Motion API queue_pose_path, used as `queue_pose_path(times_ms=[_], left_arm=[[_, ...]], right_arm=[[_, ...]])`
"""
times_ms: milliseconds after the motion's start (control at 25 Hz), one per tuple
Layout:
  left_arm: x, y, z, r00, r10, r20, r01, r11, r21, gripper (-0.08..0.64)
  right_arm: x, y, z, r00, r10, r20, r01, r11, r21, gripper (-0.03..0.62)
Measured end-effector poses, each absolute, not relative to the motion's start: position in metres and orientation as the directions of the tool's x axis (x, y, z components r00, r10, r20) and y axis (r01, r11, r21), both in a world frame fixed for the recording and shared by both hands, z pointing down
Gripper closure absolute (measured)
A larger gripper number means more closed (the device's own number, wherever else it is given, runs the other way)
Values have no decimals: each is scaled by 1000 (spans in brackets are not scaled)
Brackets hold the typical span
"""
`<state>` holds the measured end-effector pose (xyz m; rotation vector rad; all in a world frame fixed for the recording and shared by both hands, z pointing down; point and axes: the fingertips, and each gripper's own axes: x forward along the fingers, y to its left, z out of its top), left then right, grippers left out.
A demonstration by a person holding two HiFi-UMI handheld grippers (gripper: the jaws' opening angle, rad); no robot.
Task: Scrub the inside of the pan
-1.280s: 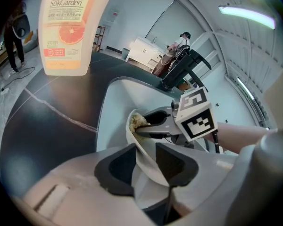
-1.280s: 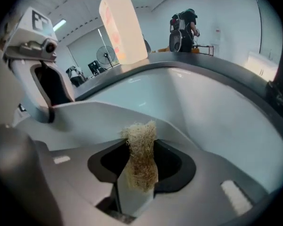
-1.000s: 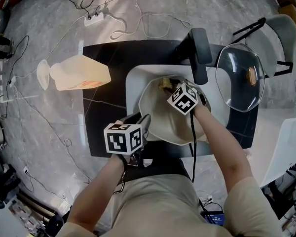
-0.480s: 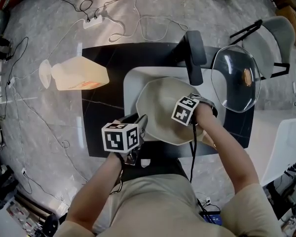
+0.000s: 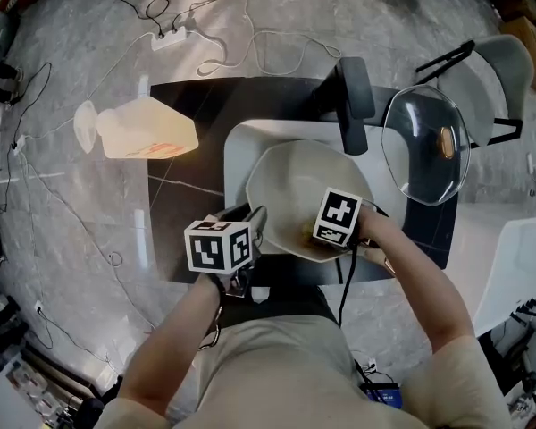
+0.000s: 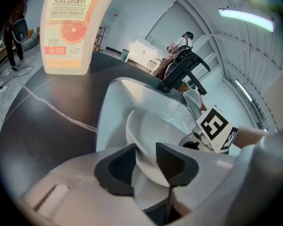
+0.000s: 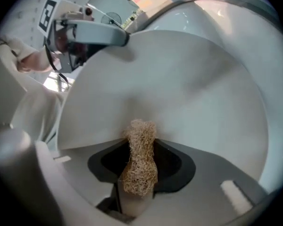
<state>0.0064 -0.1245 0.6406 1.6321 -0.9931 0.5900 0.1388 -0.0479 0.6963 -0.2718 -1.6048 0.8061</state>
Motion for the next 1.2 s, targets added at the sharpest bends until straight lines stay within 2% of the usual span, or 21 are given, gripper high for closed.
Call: queue_pose_path(times_ms=[120,320,640,800,920,1080,1200], left_arm=[[7,-125,640,526,-308,793,-843,-65,534,416],[7,-124,640,521,-311,795,-845,-59,531,417],[6,-125,640,518,-315,795,-847,-61,528,417],[6,-125,640,517,-316,795,-848,-65,526,417],[6,-126,640,507,-323,799,-854,-66,515,417],[6,-125,640,507,-322,799,-854,-66,515,417],[6,-125,640,509,-319,800,-854,-70,515,417]], right_arm=[[103,-48,694,-342,579,740,-225,714,-663,434],[66,-72,704,-442,490,751,-229,748,-623,431],[48,-132,735,-524,231,820,-332,831,-446,430],[68,-163,756,-458,93,884,-435,844,-315,430],[91,-177,766,-371,44,928,-483,844,-233,430],[135,-178,775,-230,67,971,-525,832,-182,431],[172,-166,776,-77,138,987,-484,861,-158,433]])
